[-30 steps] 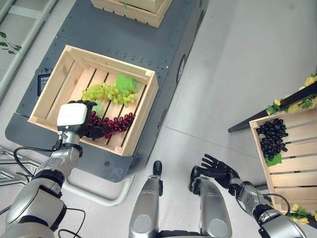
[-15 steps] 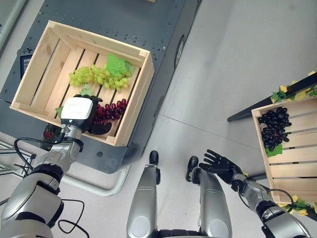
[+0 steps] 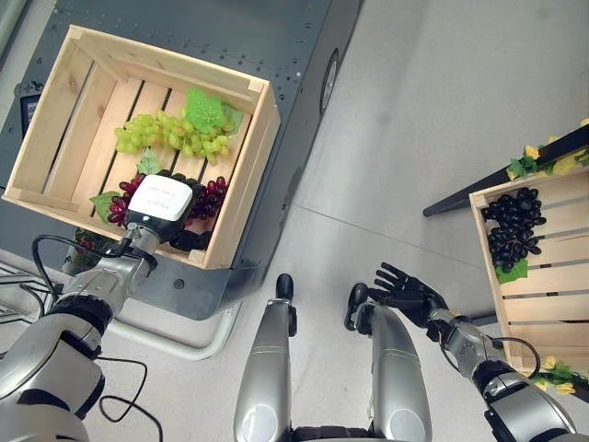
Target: Pick up the fruits from the basket on one side to the basket on the other side
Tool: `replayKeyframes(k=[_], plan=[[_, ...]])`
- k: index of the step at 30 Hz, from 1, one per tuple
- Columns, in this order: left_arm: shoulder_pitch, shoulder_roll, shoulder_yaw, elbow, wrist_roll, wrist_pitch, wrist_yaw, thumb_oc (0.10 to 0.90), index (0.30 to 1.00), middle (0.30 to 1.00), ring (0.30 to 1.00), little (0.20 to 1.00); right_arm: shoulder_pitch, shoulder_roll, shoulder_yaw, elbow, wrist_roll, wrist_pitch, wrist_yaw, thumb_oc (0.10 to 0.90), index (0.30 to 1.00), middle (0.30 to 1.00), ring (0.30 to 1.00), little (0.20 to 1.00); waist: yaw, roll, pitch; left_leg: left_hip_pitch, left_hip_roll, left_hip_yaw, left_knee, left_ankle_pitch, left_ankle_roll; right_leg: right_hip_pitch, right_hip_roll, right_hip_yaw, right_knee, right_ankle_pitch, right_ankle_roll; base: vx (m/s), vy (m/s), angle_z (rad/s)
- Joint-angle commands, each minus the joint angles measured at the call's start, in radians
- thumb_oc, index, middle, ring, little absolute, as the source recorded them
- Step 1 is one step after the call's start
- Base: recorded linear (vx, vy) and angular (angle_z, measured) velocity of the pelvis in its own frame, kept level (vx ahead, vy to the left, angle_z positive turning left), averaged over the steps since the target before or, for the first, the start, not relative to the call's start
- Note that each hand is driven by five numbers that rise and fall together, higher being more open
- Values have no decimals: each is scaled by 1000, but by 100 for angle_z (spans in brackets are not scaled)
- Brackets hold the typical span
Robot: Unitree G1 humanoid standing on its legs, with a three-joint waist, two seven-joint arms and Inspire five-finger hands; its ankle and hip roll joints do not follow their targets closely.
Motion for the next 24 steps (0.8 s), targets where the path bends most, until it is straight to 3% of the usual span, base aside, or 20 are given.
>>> replayKeyframes(k=[1,6,12,20,24], plan=[[-73,64,51,45,-34,142,-47,800,900,900,900,900,41,-73,-34,-42,57,-8,34,800,900,900,900,900,-5,8,-7,-5,-22,82,42,-63,61,63,-2,-27,-13,1,-23,-9,57,-1],[-96,28,36,112,-47,273,-96,800,900,900,900,900,19,-77,-24,-49,84,2,36,800,900,900,900,900,-7,-14,-7,-69,-15,86,62,-69,63,-6,-7,-33,11,4,-20,-14,44,-3],[-139,4,12,166,-39,375,-139,800,900,900,900,900,-6,-57,8,-58,108,-1,53,800,900,900,900,900,-4,-34,-7,-116,-13,81,72,-73,65,-51,-12,-42,21,8,-16,-2,2,1],[-171,-29,-12,213,-62,388,-147,800,900,900,900,900,-44,-21,47,-99,157,-1,72,800,900,900,900,900,-1,-47,-7,-119,-16,72,53,-68,62,-53,-11,-52,9,14,-9,-5,-6,2],[-189,-34,-23,228,-84,299,-131,800,900,900,900,900,-58,-17,49,-97,165,-2,60,800,900,900,900,900,-1,-48,-7,-120,-16,71,49,-67,59,-52,-12,-55,-1,19,-8,-3,-4,1]])
